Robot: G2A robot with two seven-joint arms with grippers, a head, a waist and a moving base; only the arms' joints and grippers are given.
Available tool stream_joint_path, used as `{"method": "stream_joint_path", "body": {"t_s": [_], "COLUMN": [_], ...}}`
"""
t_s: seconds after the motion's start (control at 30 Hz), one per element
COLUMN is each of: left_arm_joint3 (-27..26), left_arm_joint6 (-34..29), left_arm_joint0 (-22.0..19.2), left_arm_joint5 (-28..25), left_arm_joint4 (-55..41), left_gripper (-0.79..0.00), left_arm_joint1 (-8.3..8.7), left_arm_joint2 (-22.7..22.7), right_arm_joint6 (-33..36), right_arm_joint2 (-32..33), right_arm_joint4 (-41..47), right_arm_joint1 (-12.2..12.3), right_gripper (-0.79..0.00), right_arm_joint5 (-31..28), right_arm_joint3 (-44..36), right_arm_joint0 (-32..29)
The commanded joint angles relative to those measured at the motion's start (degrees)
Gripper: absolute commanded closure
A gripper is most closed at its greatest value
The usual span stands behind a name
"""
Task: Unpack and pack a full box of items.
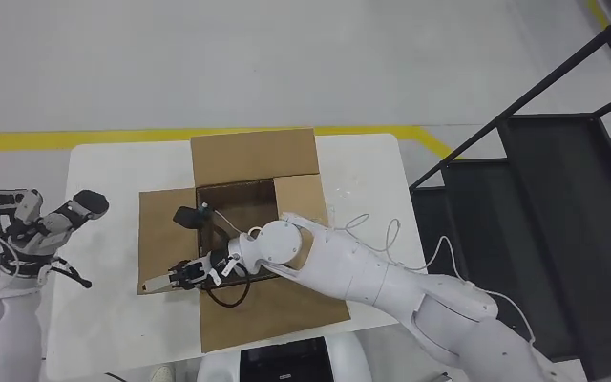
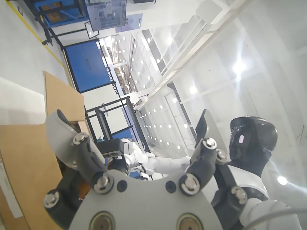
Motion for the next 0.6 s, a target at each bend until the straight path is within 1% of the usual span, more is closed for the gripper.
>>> {"method": "stream_joint_path", "body": {"t_s": [0.0,0.13,0.3,0.43,0.57], "left_arm_joint3": [1.30,4.72,8.68,10.57,12.07], "left_arm_joint6": [-0.49,-0.61,1.26,2.98,4.05], "left_arm_joint0": [-1.14,-3.58,-6.15,-7.20,-8.27], "left_arm_joint5": [2.77,4.80,4.74,5.09,6.47], "left_arm_joint4": [2.08,5.99,11.10,14.83,18.44], "left_gripper": [-0.785,-0.785,-0.785,-0.785,-0.785], "left_arm_joint1": [-0.02,-0.17,-0.30,-0.36,-0.53], "left_arm_joint2": [2.29,6.17,9.13,10.91,13.57], "right_arm_joint6": [0.40,1.38,3.02,5.28,7.08], "right_arm_joint2": [0.56,1.98,5.59,11.35,19.42], "right_arm_joint4": [-0.16,-0.74,0.53,2.88,2.53], "right_arm_joint1": [-0.02,0.25,1.31,3.24,6.12], "right_gripper": [-0.785,-0.785,-0.785,-0.785,-0.785], "right_arm_joint5": [0.13,0.54,1.65,4.08,7.89], "right_arm_joint3": [-0.10,-0.78,-3.09,-7.97,-14.84], "right_arm_joint0": [-0.27,-0.87,-2.21,-4.05,-7.65]}}
